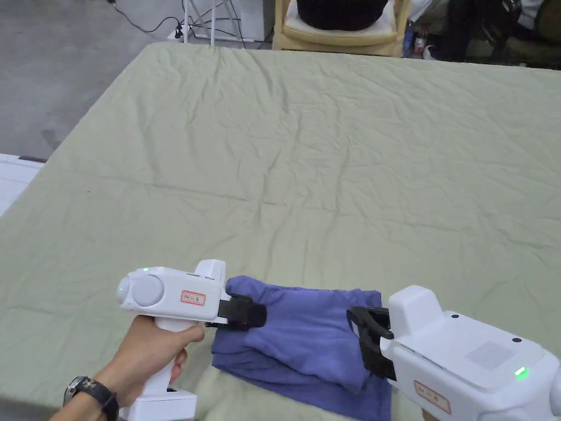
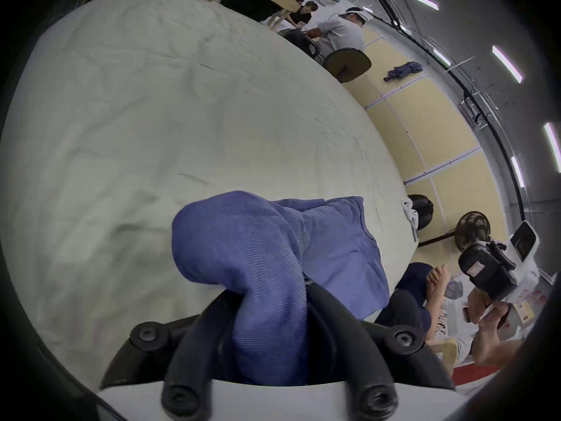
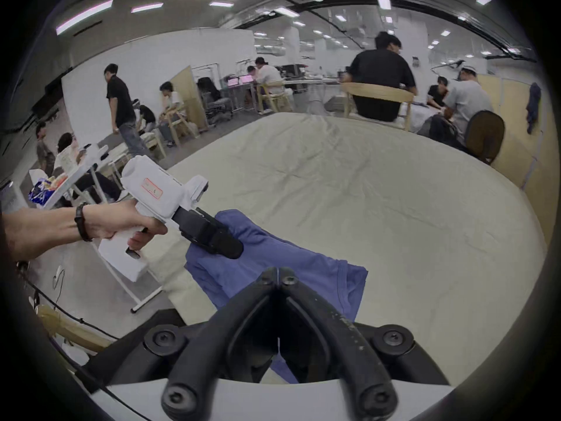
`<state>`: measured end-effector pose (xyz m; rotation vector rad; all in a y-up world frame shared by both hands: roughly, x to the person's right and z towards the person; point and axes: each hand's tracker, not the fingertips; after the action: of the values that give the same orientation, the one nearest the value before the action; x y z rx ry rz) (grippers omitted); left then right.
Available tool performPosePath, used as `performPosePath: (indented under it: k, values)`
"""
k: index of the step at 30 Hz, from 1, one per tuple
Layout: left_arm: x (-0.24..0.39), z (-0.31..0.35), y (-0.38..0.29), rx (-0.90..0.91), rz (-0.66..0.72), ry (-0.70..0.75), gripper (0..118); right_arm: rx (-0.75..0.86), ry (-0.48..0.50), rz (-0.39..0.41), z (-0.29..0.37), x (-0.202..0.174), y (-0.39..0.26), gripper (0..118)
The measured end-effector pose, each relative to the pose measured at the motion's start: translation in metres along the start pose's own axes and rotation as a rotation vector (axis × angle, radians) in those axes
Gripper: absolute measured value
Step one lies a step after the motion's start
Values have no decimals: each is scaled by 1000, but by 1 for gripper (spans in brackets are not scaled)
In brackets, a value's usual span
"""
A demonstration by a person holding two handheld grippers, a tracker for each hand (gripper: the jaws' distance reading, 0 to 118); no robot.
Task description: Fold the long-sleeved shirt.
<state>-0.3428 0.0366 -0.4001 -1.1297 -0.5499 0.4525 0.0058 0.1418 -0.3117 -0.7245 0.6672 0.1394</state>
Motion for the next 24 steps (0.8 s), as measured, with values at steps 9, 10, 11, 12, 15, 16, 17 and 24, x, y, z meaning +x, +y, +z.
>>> performPosePath:
  k: [9,10,11,12,15,16,17,24]
  values:
    - [-96,87,6,24,43,145,15,-21,155,90,-66,-70,45,0]
    - [-100,94,5,25,45,154,15,-21,168,99,-72,-76,49,0]
    - [-108,102,7,28,48,178,15,-21,182,104,-78,-83,53,0]
    - [-118,110,9,28,54,199,15,-25,197,108,-85,-89,57,0]
    - [-140,136,12,36,63,230,15,-27,231,130,-101,-108,69,0]
    - [-147,143,13,41,71,248,15,-28,242,135,-106,-114,72,0]
    - [-155,151,14,44,75,271,15,-28,251,136,-111,-119,76,0]
    - [-193,196,16,56,117,348,15,-31,304,138,-136,-142,90,0]
